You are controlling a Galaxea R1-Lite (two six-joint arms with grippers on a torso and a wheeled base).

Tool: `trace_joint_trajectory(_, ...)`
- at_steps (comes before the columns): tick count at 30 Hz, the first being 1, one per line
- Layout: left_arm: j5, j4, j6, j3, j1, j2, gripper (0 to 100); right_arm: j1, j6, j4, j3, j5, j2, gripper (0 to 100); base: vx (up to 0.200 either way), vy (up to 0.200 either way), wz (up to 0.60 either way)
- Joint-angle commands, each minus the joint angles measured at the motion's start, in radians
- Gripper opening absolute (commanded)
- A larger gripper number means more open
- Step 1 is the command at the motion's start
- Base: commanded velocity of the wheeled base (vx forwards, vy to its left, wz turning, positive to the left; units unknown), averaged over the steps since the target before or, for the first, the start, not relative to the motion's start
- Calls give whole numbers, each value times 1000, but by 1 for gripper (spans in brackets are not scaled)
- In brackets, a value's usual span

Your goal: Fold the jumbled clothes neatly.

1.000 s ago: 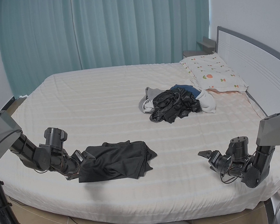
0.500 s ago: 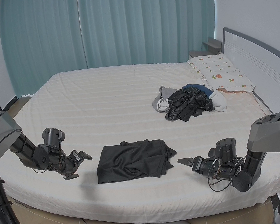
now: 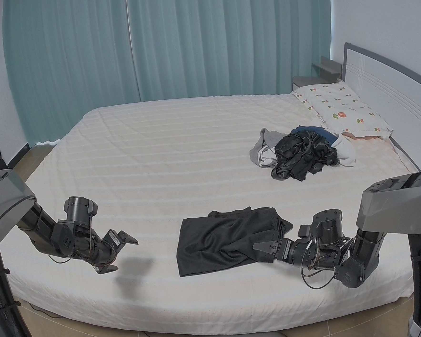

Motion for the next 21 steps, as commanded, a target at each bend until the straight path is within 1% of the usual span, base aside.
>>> trace_joint_trajectory(1, 2, -1, 2, 2, -2, 20, 100, -4, -23, 4, -9, 1, 20, 100, 0, 0, 0)
trace_joint_trajectory(3, 2, -1, 3, 2, -3, 20, 100, -6, -21, 7, -24, 1, 25, 100, 0, 0, 0)
trace_joint_trajectory(7, 2, -1, 3, 3, -3, 22, 100, -33, -24, 53, -57, -4, 40, 100, 0, 0, 0)
trace_joint_trajectory(21, 5, -1, 6, 6, -5, 22, 100, -44, -29, 74, -75, -5, 60, 100, 0, 0, 0)
